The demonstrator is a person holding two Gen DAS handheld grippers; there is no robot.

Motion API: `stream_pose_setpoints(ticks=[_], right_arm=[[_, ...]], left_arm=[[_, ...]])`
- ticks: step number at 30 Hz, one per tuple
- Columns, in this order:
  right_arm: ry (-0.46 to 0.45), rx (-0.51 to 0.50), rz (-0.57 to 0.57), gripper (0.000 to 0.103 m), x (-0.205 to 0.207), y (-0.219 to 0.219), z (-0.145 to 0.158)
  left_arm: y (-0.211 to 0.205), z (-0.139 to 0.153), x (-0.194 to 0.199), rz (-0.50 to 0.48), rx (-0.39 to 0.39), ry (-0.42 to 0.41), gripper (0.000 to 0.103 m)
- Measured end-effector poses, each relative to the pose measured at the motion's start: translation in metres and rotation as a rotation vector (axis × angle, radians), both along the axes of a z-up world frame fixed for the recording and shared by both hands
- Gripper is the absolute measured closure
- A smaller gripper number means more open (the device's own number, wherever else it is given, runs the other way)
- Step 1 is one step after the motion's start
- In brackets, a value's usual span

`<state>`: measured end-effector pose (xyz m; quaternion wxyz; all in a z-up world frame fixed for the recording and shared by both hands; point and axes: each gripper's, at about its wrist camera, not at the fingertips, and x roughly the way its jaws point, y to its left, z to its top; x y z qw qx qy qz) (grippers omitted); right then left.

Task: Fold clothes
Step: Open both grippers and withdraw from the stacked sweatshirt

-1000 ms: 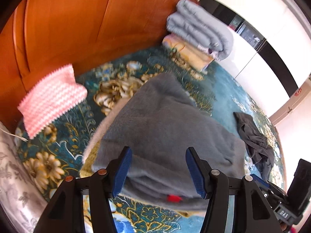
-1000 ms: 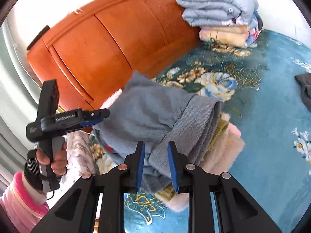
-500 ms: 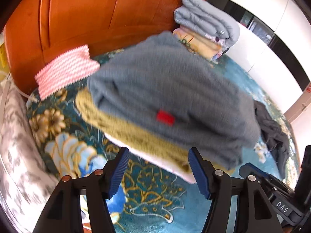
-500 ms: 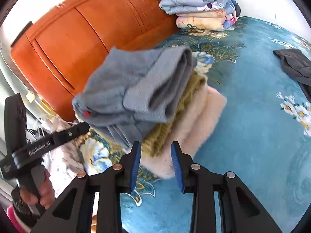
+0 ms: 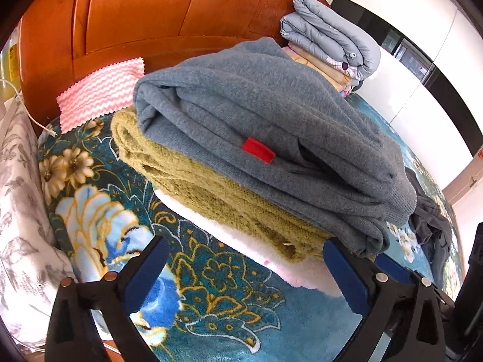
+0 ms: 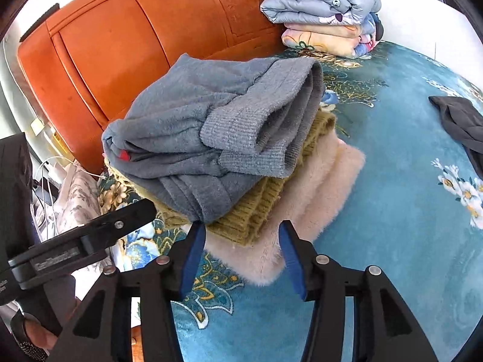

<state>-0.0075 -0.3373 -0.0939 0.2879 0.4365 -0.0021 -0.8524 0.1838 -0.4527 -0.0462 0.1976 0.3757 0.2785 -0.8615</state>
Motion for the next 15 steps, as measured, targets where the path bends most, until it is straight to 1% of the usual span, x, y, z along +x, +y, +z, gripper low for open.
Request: stream_pose_setpoints(ticks=[2, 4, 6, 11, 12, 13, 15], right_arm=[[0.005, -0.001, 0.004, 0.037, 0.000, -0.001, -0.003], [0.012, -0.003, 0.008, 0.020, -0.001, -0.002, -0.005], [0.020, -0.003, 0.013, 0.012, -0.001, -0.003, -0.008], [0.033, -0.023, 0.020, 0.011, -0.003, -0.003, -0.013], [0.040, -0.024, 0.019, 0.009, -0.003, -0.003, -0.013], [0.051, -0.024, 0.017, 0.004, -0.002, -0.002, -0.014], [0.065, -0.024, 0.012, 0.002, -0.003, -0.001, -0.015]], left_arm=[[-0.001, -0.004, 0.000, 0.008, 0.006, -0.003, 0.000], [-0.001, -0.007, -0.001, 0.016, 0.011, -0.003, 0.000], [-0.002, -0.010, -0.001, 0.025, 0.016, -0.001, 0.000], [-0.001, -0.014, -0.003, 0.035, 0.009, -0.005, 0.000], [0.000, -0.014, -0.003, 0.036, 0.006, -0.004, 0.000], [0.000, -0.014, -0.003, 0.037, 0.005, -0.004, 0.000], [0.000, -0.015, -0.004, 0.039, -0.001, -0.004, 0.000]])
